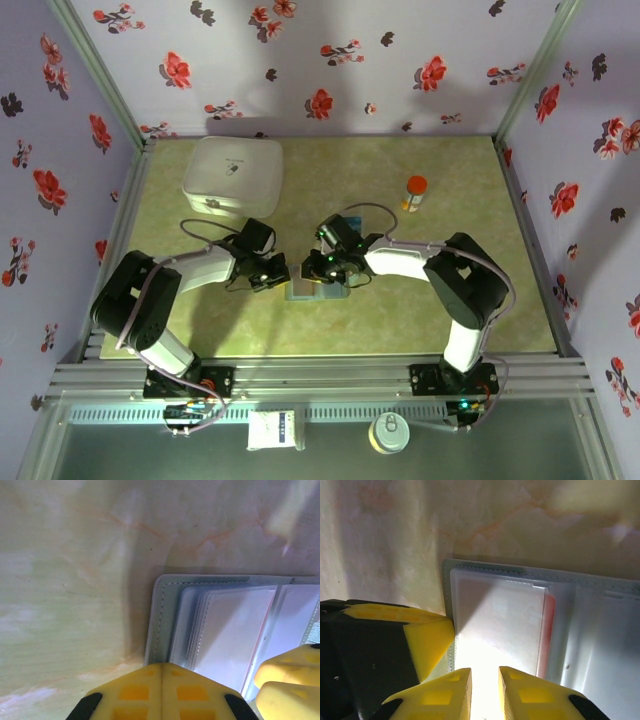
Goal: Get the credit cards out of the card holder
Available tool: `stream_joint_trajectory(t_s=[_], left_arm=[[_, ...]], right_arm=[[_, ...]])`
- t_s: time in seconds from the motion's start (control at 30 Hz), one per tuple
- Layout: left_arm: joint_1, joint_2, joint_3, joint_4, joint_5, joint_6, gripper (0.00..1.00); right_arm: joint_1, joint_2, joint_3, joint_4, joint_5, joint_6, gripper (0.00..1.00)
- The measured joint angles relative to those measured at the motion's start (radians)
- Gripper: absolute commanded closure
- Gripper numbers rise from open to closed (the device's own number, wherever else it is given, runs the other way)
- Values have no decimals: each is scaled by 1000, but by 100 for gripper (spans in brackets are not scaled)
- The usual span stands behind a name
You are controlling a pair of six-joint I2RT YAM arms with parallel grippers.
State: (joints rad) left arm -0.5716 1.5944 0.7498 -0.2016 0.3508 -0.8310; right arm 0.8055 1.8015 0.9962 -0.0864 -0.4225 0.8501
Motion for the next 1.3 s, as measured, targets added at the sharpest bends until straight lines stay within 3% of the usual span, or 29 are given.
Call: stream_joint_trajectory(t_s=[0.77, 1.1, 1.3], left_arm=[[0, 17, 13, -10, 0, 8, 100], [-1, 9, 20, -18, -10, 6, 100], [-5, -42, 43, -24, -10, -5, 95]], right_arm=[[-1, -2, 9, -106, 84, -31, 76], [-12, -3, -11, -86, 82, -31, 76], [-32, -19, -64, -7, 43, -19, 77]])
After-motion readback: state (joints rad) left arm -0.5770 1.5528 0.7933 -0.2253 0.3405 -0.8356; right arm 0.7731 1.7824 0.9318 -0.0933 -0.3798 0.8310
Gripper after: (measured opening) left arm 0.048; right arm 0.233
